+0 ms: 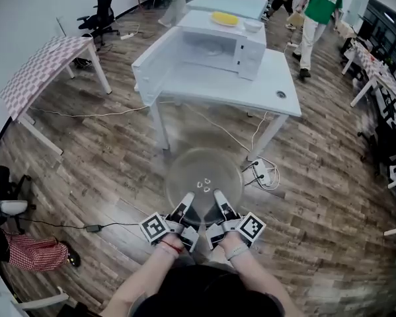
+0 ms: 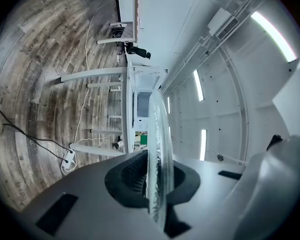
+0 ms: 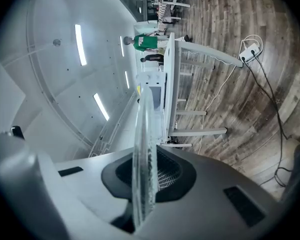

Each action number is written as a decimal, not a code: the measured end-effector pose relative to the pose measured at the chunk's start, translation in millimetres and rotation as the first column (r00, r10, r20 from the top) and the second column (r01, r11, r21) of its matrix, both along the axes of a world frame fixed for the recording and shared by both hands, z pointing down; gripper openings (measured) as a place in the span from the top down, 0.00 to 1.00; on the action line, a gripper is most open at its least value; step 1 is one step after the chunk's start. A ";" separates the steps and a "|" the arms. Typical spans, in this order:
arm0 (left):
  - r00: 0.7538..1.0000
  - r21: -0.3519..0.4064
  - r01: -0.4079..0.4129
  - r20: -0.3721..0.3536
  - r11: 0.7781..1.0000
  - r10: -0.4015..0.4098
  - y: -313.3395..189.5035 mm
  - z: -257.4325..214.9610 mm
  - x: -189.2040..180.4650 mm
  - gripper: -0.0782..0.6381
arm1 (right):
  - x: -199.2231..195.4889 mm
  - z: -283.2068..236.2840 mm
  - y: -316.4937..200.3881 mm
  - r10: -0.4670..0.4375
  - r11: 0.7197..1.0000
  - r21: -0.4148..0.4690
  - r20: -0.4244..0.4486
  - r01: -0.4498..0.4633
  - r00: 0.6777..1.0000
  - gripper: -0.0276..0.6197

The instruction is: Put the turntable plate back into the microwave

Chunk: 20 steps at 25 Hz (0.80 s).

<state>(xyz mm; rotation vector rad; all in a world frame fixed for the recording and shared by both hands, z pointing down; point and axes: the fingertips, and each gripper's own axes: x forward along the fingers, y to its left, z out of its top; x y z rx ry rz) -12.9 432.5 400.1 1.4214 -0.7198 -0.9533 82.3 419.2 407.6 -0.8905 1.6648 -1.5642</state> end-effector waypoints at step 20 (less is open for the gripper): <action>0.995 -0.049 -0.094 0.012 0.994 0.095 -106.1 18.3 -16.5 0.85 | -14.8 21.1 -96.4 0.094 0.994 -0.055 0.014 -0.093 0.995 0.90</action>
